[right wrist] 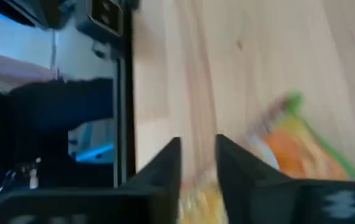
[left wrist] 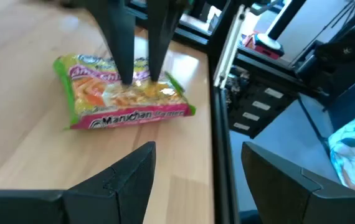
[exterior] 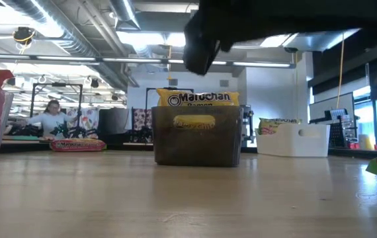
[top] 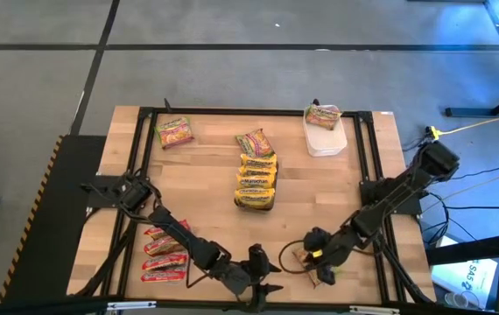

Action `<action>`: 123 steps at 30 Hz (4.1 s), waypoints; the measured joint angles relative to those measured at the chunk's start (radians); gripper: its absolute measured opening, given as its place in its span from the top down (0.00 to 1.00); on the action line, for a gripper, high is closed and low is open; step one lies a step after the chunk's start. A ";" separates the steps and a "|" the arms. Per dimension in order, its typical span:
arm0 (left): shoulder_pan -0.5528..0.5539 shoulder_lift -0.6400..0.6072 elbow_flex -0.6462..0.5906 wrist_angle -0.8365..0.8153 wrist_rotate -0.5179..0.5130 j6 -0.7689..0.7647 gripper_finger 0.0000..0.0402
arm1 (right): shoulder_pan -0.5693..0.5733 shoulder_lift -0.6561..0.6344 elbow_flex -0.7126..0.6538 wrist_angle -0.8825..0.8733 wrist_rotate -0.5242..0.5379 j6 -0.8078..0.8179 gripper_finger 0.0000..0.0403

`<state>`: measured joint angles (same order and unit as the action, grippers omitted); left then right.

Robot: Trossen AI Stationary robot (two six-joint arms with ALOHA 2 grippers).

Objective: Sort Maruchan noodles
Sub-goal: Put the green noodle pack into the white bin

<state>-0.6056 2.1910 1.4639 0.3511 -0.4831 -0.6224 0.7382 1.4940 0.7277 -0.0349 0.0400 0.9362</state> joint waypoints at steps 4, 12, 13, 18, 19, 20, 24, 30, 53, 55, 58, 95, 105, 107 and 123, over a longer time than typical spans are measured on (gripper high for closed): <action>0.022 0.012 0.002 0.022 0.018 0.000 0.42 | 0.035 -0.096 0.000 -0.175 -0.017 0.109 0.57; 0.062 0.095 0.075 0.041 0.061 0.030 0.42 | 0.224 -0.256 -0.023 -0.426 0.226 0.396 0.30; 0.065 0.115 0.101 0.034 0.071 0.036 0.42 | 0.238 -0.268 -0.046 -0.421 0.229 0.431 0.29; 0.075 0.228 0.263 -0.032 0.100 0.102 0.42 | 0.272 -0.300 -0.213 -0.232 0.229 0.574 0.29; 0.077 0.249 0.296 -0.052 0.099 0.104 0.42 | 0.272 -0.300 -0.248 -0.183 0.228 0.588 0.29; 0.080 0.264 0.321 -0.083 0.087 0.104 0.42 | 0.271 -0.301 -0.282 -0.135 0.229 0.604 0.29; 0.091 0.310 0.368 -0.109 0.048 0.104 0.42 | 0.268 -0.301 -0.380 0.024 0.233 0.639 0.29; 0.115 0.348 0.367 -0.116 0.037 0.091 0.42 | 0.269 -0.298 -0.447 0.166 0.231 0.683 0.29; 0.140 0.372 0.368 -0.111 0.038 0.083 0.42 | 0.243 0.014 -0.400 0.519 0.338 0.687 0.29; 0.140 0.372 0.368 -0.111 0.037 0.083 0.42 | 0.243 0.031 -0.381 0.516 0.354 0.670 0.29; 0.140 0.372 0.368 -0.111 0.037 0.083 0.42 | 0.243 0.036 -0.361 0.508 0.387 0.639 0.29; 0.054 0.193 0.366 -0.542 0.221 0.136 0.42 | 0.230 0.054 -0.240 0.424 0.446 0.180 0.84; 0.039 -0.044 0.189 -0.739 0.214 0.171 0.42 | 0.053 -0.250 -0.235 0.195 0.447 -0.250 0.85; 0.044 -0.114 0.084 -0.680 0.208 0.170 0.42 | -0.008 -0.335 -0.213 0.076 0.451 -0.334 0.85; 0.093 -0.578 -0.584 -0.077 0.226 0.173 0.42 | -0.795 -0.487 0.138 -0.659 0.411 -1.109 0.86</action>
<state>-0.5121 1.6134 0.8802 0.2739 -0.2576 -0.4494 -0.0567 1.0067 0.8658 -0.6939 0.4510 -0.1728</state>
